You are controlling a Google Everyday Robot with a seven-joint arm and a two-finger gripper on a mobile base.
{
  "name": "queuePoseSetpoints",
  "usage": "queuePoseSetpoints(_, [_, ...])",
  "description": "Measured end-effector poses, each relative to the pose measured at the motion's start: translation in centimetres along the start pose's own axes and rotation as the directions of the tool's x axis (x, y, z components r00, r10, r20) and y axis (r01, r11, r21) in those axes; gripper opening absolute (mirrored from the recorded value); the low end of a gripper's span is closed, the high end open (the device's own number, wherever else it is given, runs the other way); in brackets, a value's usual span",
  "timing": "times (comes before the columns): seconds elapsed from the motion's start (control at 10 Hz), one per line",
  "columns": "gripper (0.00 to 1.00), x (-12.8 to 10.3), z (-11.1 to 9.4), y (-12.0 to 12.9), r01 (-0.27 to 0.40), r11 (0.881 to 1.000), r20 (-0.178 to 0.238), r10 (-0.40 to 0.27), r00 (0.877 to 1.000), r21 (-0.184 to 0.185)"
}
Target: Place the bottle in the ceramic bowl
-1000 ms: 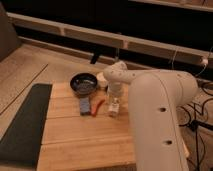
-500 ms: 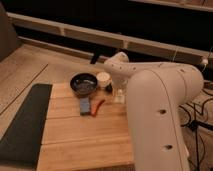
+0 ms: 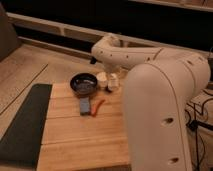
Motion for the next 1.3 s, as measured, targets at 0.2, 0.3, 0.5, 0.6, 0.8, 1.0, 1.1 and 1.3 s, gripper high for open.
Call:
queuePoseSetpoints(0.2, [0.01, -1.7, -0.9, 5.5, 0.106, 0.990, 0.039, -0.103, 0.994, -0.095])
queuePoseSetpoints(0.3, [0.01, -2.3, -1.3, 7.7, 0.141, 0.980, 0.058, -0.135, 0.989, -0.138])
queuePoseSetpoints(0.5, [0.01, -2.7, -1.5, 8.7, 0.159, 0.974, 0.069, -0.150, 0.986, -0.160])
queuePoseSetpoints(0.6, [0.01, -2.7, -1.5, 8.6, 0.158, 0.974, 0.068, -0.149, 0.987, -0.160])
queuePoseSetpoints(0.8, [0.01, -2.7, -1.5, 8.6, 0.158, 0.975, 0.068, -0.148, 0.987, -0.159])
queuePoseSetpoints(1.0, [0.01, -2.9, -1.6, 8.7, 0.163, 0.974, 0.075, -0.153, 0.985, -0.156])
queuePoseSetpoints(1.1, [0.01, -3.9, -2.1, 8.7, 0.184, 0.973, 0.105, -0.170, 0.980, -0.138])
queuePoseSetpoints(1.3, [0.01, -6.3, -4.0, 10.5, 0.260, 0.960, 0.185, -0.238, 0.953, -0.107])
